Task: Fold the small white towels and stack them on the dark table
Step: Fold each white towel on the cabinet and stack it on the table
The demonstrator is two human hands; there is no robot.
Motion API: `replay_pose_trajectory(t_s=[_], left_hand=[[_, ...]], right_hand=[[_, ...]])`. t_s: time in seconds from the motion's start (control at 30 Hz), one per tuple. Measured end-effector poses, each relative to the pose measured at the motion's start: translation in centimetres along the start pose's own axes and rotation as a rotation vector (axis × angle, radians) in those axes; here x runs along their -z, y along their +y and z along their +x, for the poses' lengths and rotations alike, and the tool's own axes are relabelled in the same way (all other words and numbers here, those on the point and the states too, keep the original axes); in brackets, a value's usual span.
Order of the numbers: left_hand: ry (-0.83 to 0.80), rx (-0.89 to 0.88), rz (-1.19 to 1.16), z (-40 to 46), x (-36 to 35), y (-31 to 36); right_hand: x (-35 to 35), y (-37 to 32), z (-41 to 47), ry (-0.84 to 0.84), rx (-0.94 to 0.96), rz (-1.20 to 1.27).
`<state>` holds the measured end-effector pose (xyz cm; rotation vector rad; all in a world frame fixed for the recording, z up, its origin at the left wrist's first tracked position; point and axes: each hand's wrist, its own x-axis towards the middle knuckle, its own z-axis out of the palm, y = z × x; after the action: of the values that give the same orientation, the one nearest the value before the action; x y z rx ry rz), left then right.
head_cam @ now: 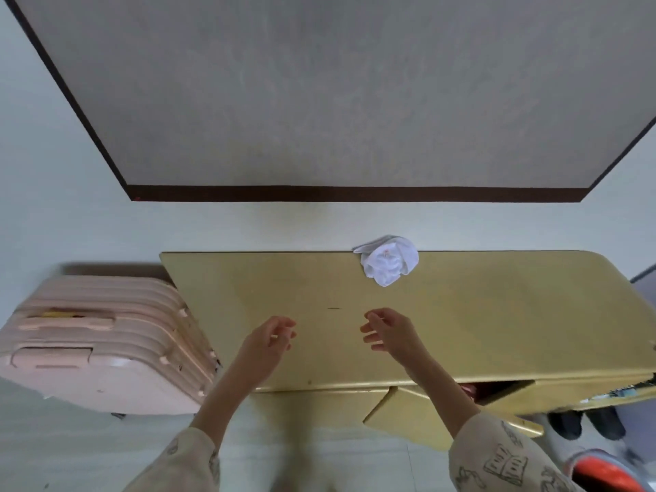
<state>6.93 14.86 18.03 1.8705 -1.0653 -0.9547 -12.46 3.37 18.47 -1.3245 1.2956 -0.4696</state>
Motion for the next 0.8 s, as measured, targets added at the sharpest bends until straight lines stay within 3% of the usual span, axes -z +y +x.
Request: replay_pose_trajectory(t_s=[0.37, 0.63, 0.8], left_hand=[[-0.161, 0.126, 0.013, 18.3, -4.2, -1.1], [-0.202, 0.186, 0.043, 24.5, -7.0, -1.5], [-0.149, 0.263, 0.002, 25.3, -8.9, -1.9]], right_hand=[[4.1, 2.3, 19.7, 0.285, -0.24, -0.384], [7.1, 3.4, 29.7, 0.323, -0.352, -0.659], [8.1, 4.9, 33.2, 0.252, -0.473, -0.726]])
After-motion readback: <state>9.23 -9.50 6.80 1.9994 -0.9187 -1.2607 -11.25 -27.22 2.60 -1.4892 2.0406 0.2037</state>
